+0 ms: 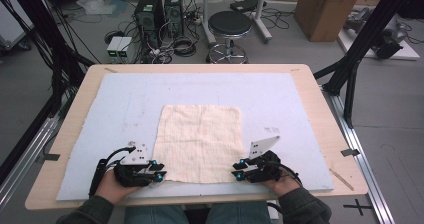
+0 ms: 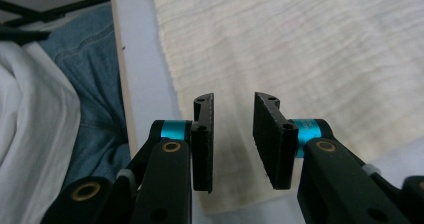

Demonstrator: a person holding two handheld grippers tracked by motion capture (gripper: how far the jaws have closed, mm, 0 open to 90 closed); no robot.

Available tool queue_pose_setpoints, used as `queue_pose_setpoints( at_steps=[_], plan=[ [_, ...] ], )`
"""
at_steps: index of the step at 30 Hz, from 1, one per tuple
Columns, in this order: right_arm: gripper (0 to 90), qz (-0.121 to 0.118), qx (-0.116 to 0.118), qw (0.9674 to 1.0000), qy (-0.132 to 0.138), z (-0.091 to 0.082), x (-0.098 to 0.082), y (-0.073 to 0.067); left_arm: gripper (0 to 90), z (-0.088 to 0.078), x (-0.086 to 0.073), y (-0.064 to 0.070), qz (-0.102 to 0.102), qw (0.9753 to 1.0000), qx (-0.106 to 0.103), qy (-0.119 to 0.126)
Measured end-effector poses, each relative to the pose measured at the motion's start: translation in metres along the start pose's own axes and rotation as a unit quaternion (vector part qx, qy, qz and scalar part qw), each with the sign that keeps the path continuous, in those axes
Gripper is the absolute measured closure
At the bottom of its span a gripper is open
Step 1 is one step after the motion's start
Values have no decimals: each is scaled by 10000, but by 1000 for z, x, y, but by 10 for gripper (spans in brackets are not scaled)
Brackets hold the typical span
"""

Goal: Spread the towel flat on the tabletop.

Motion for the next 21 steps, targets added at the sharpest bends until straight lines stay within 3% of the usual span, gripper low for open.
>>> queue_pose_setpoints(
  at_steps=[4, 10, 16, 21],
  plan=[
    [683, -117, 38, 9996, -257, 7, -1, -2, 719, 3, -2, 2, 78, 9999, -28, -70],
    [726, -207, -5, 9993, -307, 5, -2, -5, 764, 1, -3, 4, 143, 9998, -88, -138],
    [736, -216, 34, 9993, -309, 3, -4, -6, 778, 0, -4, 5, 81, 9997, -161, -154],
    [720, -109, 137, 9995, -255, 1, -5, -8, 760, -2, -3, 5, 148, 9997, -167, -129]
  ],
)
Point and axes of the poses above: each handheld gripper's, and its own axes: z roughly forward along the jaws, x roughly out of its top, y roughly to its right, the point moved 1 cm from there along z, roughly forward along the jaws, and after that the axes turned 9 degrees about -z, right-handed, at the moved point
